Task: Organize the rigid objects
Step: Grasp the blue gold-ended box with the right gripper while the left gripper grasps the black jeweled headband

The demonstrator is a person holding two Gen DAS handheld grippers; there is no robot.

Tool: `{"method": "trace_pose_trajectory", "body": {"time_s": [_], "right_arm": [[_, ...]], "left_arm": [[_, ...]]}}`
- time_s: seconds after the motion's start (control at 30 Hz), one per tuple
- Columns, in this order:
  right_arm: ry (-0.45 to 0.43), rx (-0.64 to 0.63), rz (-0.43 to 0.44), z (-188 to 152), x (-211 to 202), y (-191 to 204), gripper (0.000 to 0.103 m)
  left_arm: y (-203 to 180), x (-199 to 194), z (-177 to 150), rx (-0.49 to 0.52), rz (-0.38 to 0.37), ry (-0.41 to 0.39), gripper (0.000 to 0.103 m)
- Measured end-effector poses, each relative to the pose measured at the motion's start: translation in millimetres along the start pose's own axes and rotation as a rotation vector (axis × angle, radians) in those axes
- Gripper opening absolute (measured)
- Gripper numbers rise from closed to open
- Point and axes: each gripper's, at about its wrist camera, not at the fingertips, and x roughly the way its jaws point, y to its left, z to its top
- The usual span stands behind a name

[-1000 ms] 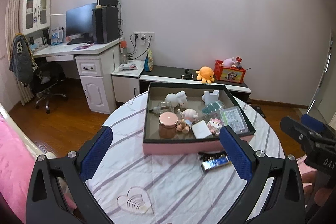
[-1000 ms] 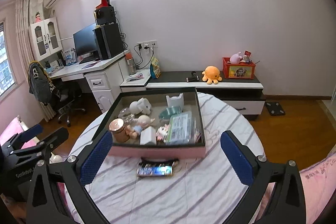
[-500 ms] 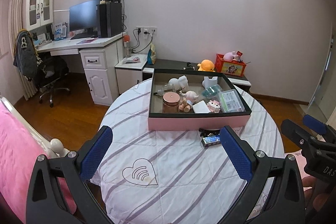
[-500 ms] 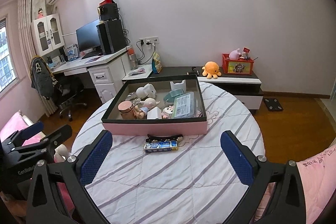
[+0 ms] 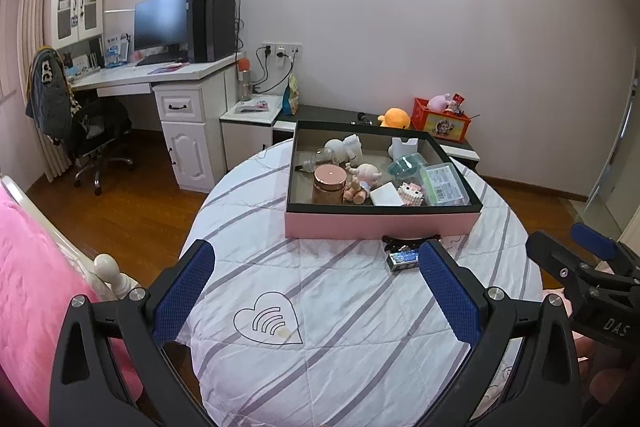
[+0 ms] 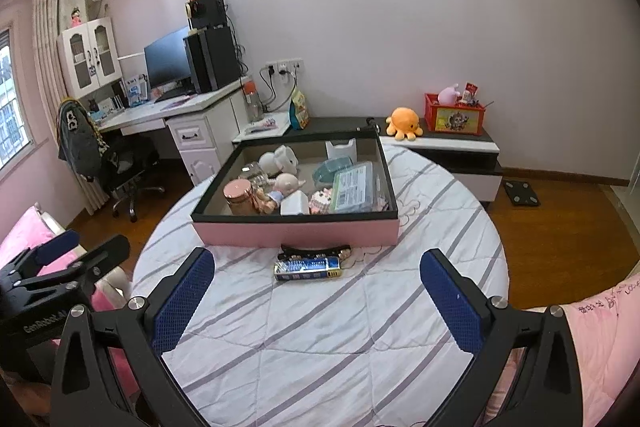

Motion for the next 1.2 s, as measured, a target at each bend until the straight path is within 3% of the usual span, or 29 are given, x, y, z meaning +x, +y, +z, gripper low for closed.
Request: {"method": "trace_pose_trajectory", "body": {"time_s": [0.53,1.0,1.03,1.13,1.2], "right_arm": [[0.276,0.007,0.017,-37,129,2,0.103],[0.346,-0.044,-0.035,-38,191,15,0.103],[0.338,-0.042,-0.029,-38,190,15,0.101],[0.317,-0.045,-0.023,-37,186,10,0.083],[0.314,-0.043,0.001,-37,182,4,0.083]], "left_arm": [[8,72,-18,-0.004,0.035,0.135,0.103],[11,116,-23,-0.001,0.050,0.208,0.103],[10,117,-23,0.000,0.050,0.211,0.103],[7,123,-24,0.005,0.048,0.219,0.103],[4,126,-25,0.007,0.046,0.225,0.103]]}}
